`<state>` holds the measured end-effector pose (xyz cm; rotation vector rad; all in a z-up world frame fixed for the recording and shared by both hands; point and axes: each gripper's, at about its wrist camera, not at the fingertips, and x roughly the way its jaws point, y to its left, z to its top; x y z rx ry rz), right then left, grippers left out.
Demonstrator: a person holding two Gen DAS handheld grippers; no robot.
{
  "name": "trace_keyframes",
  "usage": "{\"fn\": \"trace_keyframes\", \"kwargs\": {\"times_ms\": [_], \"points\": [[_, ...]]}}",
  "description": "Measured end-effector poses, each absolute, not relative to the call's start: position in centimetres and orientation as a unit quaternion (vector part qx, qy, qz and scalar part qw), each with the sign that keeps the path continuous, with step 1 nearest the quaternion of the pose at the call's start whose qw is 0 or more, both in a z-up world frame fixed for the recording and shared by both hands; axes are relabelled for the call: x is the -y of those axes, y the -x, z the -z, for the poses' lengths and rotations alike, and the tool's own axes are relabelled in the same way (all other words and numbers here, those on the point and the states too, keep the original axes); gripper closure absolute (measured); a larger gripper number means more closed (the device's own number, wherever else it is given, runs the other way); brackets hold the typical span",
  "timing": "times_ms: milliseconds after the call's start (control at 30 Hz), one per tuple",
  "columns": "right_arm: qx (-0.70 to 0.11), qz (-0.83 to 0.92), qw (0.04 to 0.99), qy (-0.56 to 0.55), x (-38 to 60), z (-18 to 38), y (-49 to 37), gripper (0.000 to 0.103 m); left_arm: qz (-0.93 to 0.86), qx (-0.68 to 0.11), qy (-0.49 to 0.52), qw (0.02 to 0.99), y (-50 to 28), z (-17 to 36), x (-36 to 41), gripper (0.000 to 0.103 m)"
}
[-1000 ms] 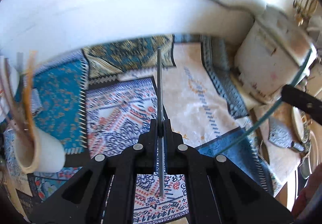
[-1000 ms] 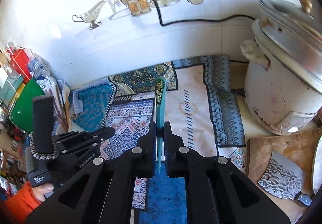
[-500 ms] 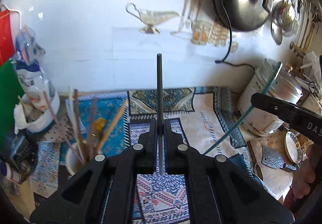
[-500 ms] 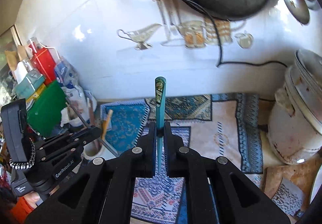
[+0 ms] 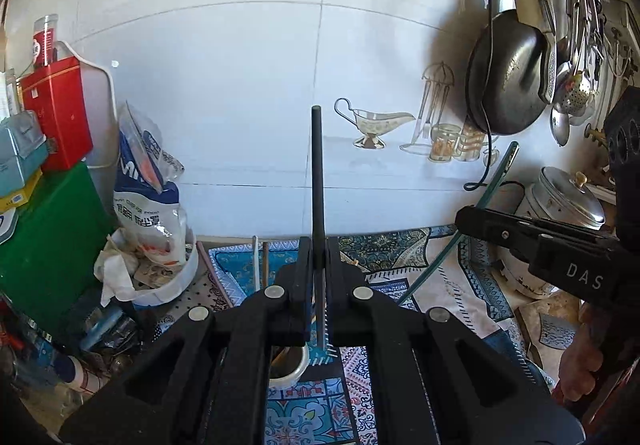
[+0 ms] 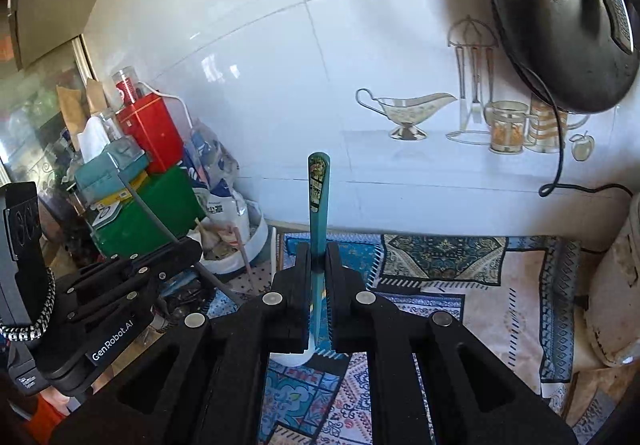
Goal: Organize utensils
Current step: 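Carry both chopsticks over the white cup and drop them in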
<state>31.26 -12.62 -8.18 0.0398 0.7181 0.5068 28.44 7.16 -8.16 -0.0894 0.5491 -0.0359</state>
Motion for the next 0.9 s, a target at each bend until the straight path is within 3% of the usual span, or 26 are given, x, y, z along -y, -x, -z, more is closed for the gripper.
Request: {"fn": "trace_keyframes", "kwargs": {"times_ms": [500,900], "points": [[-0.397,-0.261,0.88,0.002,5.2,13.4,-33.3,0.097,-0.014,-0.309,0.043,0.95,-29.8,13.1,-12.5,0.1],[-0.489,-0.255,0.834,0.039,2.8,19.3,-35.3,0.093,-0.015,-0.42,0.076,0.904,-33.3,19.3,-13.9,0.1]]}}
